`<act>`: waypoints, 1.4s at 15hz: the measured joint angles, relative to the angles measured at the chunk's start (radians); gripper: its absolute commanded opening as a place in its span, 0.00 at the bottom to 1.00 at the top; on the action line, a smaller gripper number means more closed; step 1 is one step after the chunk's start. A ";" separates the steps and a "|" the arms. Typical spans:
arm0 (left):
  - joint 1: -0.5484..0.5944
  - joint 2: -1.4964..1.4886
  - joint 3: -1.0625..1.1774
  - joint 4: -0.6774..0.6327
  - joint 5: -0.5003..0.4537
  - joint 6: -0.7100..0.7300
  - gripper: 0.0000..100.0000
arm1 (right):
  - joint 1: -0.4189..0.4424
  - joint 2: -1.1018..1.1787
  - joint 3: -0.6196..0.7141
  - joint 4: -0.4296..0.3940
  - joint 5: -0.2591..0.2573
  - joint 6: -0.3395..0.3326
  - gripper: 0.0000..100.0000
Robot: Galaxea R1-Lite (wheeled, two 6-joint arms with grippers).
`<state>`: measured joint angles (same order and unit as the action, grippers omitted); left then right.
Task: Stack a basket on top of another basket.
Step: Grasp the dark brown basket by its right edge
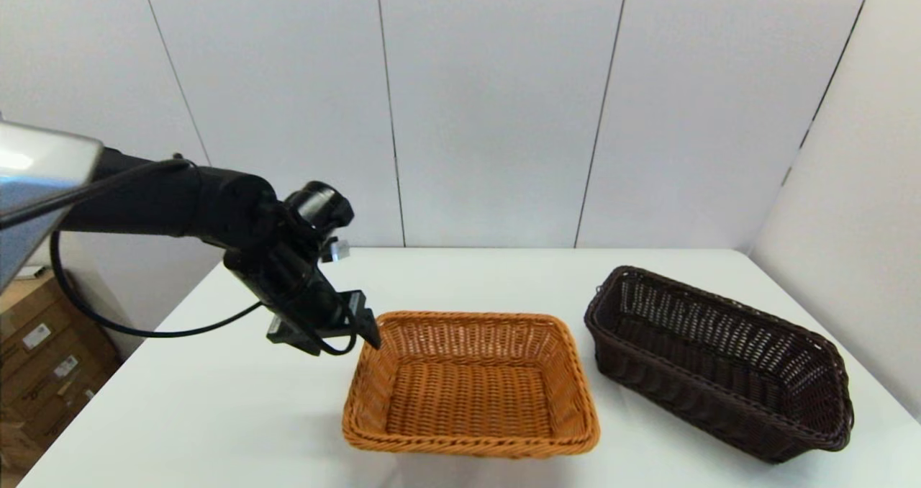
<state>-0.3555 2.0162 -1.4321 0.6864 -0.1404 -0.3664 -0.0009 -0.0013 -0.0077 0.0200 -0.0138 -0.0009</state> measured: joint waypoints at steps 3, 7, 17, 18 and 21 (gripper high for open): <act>0.137 -0.048 -0.095 0.121 0.001 0.082 1.00 | 0.000 0.000 0.000 0.001 0.000 0.000 1.00; 0.376 -0.126 -0.199 0.260 -0.034 0.227 1.00 | 0.000 0.000 0.000 0.001 0.000 0.000 1.00; 0.564 -0.802 0.262 0.266 -0.123 0.380 1.00 | 0.000 0.000 0.001 -0.006 -0.001 0.003 1.00; 0.556 -0.880 0.310 0.257 -0.124 0.381 1.00 | 0.000 0.000 0.002 -0.007 -0.001 0.004 1.00; 0.543 -1.105 0.438 0.247 -0.128 0.386 1.00 | 0.000 0.000 0.003 -0.011 -0.001 0.008 1.00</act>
<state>0.1870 0.9115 -0.9938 0.9332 -0.2687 0.0191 -0.0009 -0.0013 -0.0047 0.0091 -0.0153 0.0072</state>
